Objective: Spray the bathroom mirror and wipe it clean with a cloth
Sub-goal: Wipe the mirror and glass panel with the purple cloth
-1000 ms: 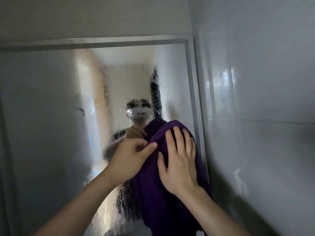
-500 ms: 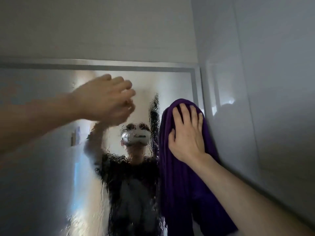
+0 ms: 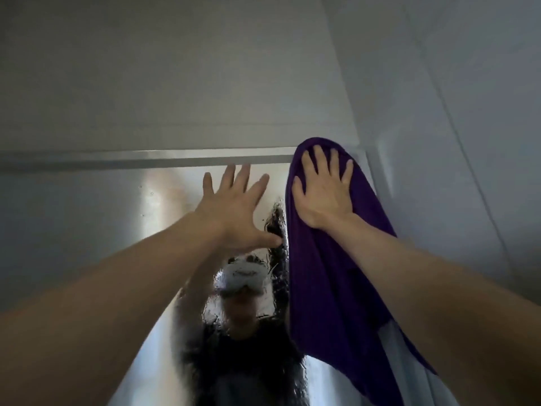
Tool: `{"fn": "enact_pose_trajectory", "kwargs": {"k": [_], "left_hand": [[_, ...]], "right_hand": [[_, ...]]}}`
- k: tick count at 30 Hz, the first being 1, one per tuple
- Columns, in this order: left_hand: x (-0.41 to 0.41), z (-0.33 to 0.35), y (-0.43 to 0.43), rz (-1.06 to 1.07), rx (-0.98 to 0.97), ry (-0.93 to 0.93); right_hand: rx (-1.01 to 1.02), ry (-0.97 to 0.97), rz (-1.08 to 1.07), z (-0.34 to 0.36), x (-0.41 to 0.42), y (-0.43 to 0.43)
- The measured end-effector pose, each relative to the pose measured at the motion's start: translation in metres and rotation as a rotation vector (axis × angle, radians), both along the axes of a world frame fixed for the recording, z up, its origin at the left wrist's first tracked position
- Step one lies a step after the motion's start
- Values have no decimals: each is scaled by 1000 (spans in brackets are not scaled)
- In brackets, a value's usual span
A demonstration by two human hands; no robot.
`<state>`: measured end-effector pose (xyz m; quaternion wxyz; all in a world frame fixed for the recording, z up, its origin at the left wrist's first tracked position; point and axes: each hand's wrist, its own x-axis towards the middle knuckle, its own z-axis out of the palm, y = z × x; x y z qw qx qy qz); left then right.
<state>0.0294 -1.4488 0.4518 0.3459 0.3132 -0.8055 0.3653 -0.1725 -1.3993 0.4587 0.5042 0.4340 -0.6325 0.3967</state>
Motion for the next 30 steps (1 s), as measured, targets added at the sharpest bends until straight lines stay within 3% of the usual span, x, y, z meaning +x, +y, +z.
{"fn": "enact_pose_trajectory", "kwargs": {"k": [3, 8, 14, 21, 26, 30], "left_hand": [[-2, 3, -3, 90, 26, -57], [-7, 5, 3, 82, 63, -37], [-8, 8, 6, 52, 56, -27], [-8, 7, -7, 49, 44, -19], [-8, 6, -11, -11, 43, 22], [-7, 6, -10, -10, 31, 45]], "right_hand": [[22, 41, -16, -7, 5, 3], [199, 359, 2, -76, 4, 7], [225, 273, -38, -120, -44, 28], [10, 10, -27, -49, -60, 31], [-31, -46, -12, 14, -47, 17], [7, 45, -14, 22, -25, 6]]}}
